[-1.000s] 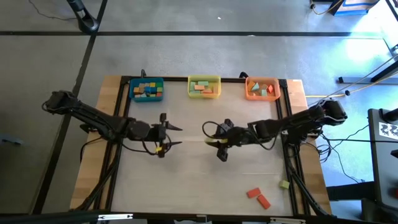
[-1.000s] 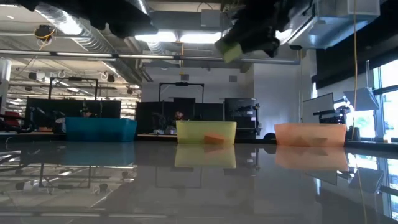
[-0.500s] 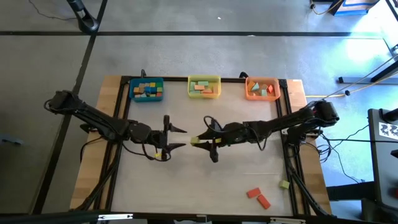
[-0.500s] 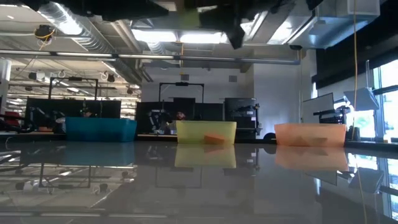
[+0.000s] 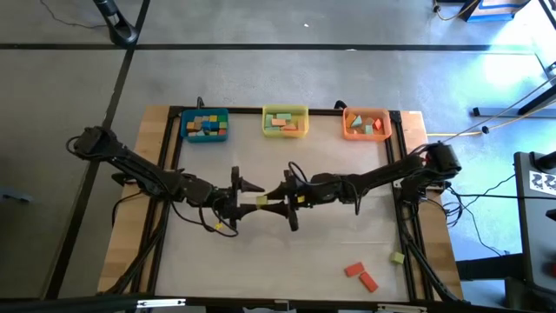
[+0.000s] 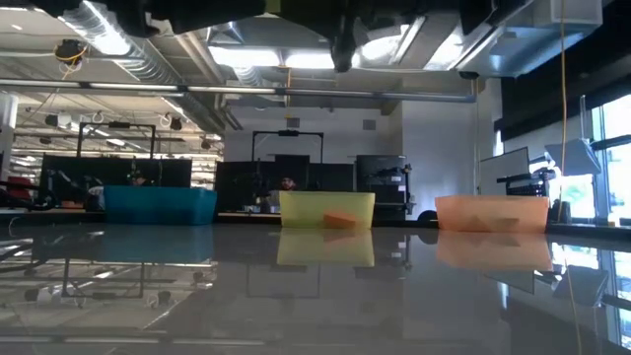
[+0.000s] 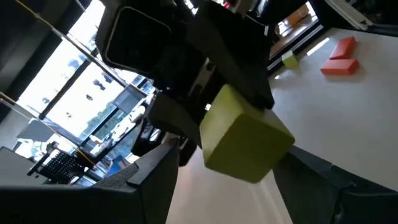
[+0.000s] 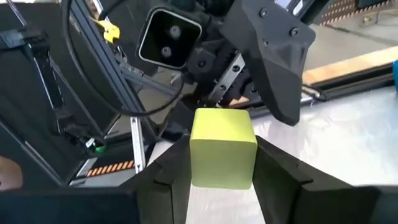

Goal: Sort blocks by size
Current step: Put the light green square block into the blue bin

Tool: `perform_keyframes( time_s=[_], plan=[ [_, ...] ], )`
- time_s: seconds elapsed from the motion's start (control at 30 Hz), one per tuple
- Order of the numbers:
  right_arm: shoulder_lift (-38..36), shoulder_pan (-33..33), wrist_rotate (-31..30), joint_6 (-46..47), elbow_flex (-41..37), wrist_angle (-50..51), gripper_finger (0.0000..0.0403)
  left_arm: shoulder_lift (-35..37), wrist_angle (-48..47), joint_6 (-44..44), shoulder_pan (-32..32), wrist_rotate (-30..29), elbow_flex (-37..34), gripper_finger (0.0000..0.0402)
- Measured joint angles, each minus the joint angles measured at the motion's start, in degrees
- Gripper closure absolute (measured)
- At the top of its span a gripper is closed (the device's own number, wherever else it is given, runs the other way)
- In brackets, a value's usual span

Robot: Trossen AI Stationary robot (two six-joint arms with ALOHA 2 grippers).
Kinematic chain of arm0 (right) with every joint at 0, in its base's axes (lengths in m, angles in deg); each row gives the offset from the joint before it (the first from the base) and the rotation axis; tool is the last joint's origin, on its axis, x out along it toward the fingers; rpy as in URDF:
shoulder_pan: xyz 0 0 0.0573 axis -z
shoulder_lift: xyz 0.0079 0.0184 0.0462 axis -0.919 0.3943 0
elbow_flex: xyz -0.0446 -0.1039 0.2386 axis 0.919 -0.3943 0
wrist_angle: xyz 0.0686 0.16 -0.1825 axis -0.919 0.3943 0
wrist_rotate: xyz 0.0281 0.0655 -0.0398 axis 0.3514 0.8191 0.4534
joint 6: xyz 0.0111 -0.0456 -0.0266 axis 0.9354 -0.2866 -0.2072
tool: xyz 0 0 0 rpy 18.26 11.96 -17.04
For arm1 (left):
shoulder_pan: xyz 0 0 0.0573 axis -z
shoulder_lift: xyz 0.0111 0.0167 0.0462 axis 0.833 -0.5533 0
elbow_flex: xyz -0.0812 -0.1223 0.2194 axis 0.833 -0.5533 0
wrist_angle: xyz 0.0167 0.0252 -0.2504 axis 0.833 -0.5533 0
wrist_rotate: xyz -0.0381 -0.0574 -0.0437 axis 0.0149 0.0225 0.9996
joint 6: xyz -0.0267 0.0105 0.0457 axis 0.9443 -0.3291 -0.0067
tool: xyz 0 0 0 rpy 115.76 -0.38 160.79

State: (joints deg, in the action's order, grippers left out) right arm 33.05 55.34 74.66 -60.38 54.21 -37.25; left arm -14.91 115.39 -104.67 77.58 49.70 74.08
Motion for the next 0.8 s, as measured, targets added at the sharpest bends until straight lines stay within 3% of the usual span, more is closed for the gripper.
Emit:
perform_keyframes(
  time_s=[0.27,0.63,0.8],
  plan=[
    [2.0,0.0,-1.5,0.9,0.0,-4.1,0.0261,0.0,0.7,-3.5,1.4,-0.1,0.0,0.0172],
    [2.7,-0.1,-1.5,1.8,0.0,-6.5,0.0260,0.0,1.7,-6.8,1.6,0.0,0.0,0.0266],
    [2.7,-0.2,-3.1,1.5,0.0,-6.6,0.0248,0.0,1.7,-6.2,2.0,-0.2,0.0,0.0268]
  ],
)
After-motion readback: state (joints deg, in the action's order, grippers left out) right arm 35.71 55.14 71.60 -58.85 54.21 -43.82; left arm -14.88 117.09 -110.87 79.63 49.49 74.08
